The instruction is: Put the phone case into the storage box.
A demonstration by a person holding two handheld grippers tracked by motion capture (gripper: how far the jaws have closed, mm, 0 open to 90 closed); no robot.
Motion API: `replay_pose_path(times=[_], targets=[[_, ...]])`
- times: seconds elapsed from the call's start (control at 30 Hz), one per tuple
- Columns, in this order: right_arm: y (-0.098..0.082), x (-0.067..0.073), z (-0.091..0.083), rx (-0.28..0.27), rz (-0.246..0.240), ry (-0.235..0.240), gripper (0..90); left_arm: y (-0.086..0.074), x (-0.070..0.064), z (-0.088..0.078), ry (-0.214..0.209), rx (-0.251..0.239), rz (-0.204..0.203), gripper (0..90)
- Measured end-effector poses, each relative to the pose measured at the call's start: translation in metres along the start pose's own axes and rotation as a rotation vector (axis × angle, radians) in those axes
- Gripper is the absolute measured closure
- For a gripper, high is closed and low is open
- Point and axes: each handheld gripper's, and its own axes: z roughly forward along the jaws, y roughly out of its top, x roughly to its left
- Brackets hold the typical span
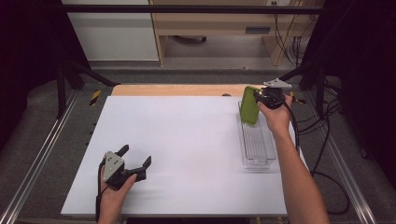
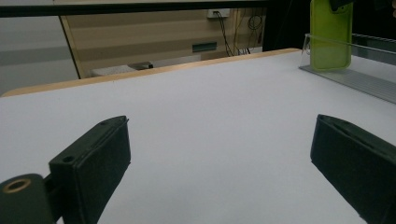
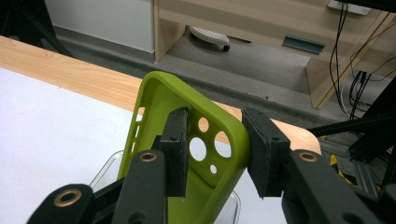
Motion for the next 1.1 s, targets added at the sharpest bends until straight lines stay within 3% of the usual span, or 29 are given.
replay_pose_path(times=[0.27,0.67,0.9,1.1], targets=[[-0.002,0.003,0.003,-0.009,-0.011,-0.03,62.0,0.0,-0.002,0.001,-0.004,0.004,0.002,4.5],[-0.004,0.007,0.013,-0.032,0.014,-0.041,60.4,0.0,0.0,0.0,0.0,-0.002,-0.005,4.5],[-0.004,0.008,0.015,-0.065,0.033,-0.088,43.5,-0.001,-0.002,0.002,-0.008,0.003,-0.004,4.6],[0.0,0.008,0.01,-0.084,0.053,-0.097,31.6,0.0,-0.002,0.002,-0.008,0.0,-0.003,4.6]])
